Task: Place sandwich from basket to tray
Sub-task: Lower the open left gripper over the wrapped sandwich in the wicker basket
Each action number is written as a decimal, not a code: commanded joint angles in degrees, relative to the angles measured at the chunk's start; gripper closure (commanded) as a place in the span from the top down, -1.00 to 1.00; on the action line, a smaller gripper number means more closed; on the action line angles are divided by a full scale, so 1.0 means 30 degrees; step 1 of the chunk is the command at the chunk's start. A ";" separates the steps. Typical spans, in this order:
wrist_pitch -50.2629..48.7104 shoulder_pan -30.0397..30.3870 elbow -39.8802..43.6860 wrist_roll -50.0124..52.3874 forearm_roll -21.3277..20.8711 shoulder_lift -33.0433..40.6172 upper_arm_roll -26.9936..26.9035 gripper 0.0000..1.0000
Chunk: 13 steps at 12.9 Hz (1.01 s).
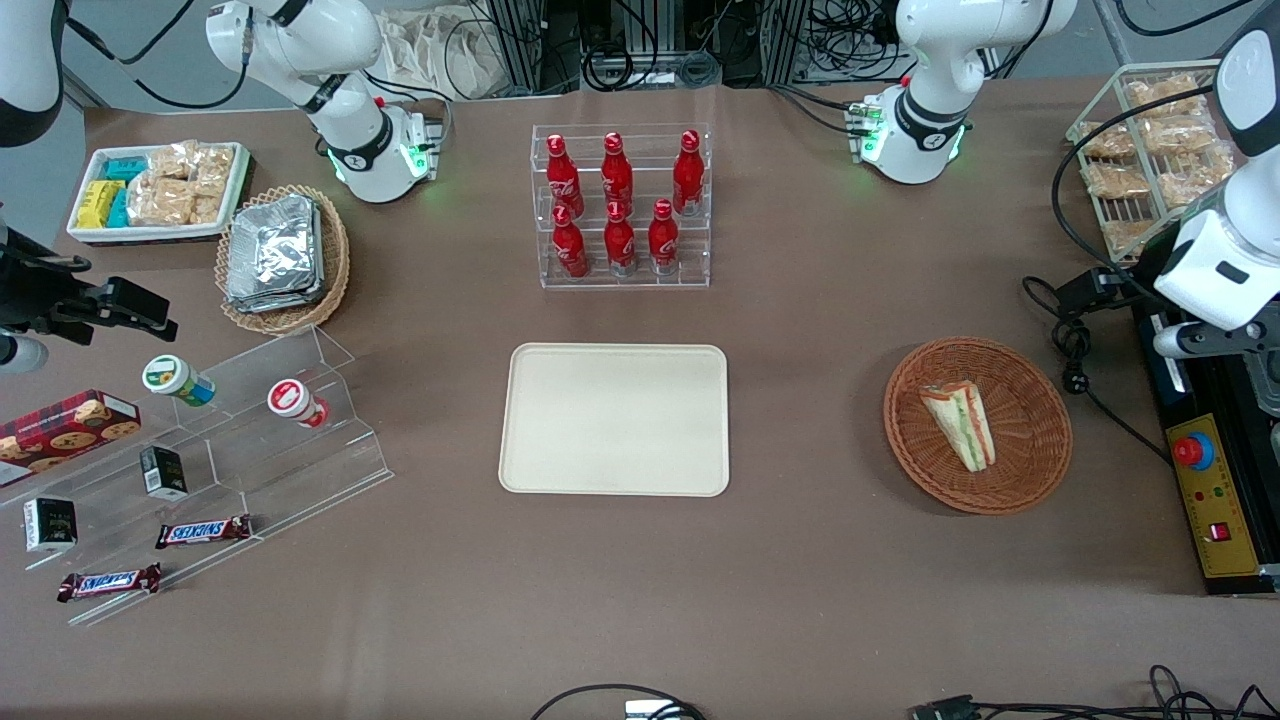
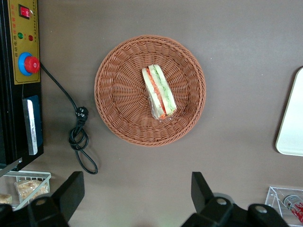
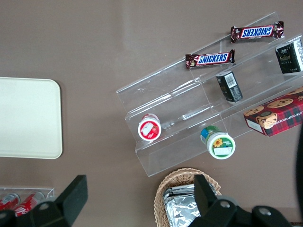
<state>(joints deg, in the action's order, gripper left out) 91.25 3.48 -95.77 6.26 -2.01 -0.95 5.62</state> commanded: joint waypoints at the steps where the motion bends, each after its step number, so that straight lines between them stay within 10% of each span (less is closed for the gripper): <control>1: 0.0257 0.0041 -0.0301 -0.0270 0.0200 0.0258 -0.0086 1.00; 13: 0.0139 0.0070 -0.0244 0.0896 0.0229 -0.0004 -0.0144 0.95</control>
<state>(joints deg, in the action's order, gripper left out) 91.25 3.58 -95.82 6.93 -2.00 -0.99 5.46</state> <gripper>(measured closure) 0.022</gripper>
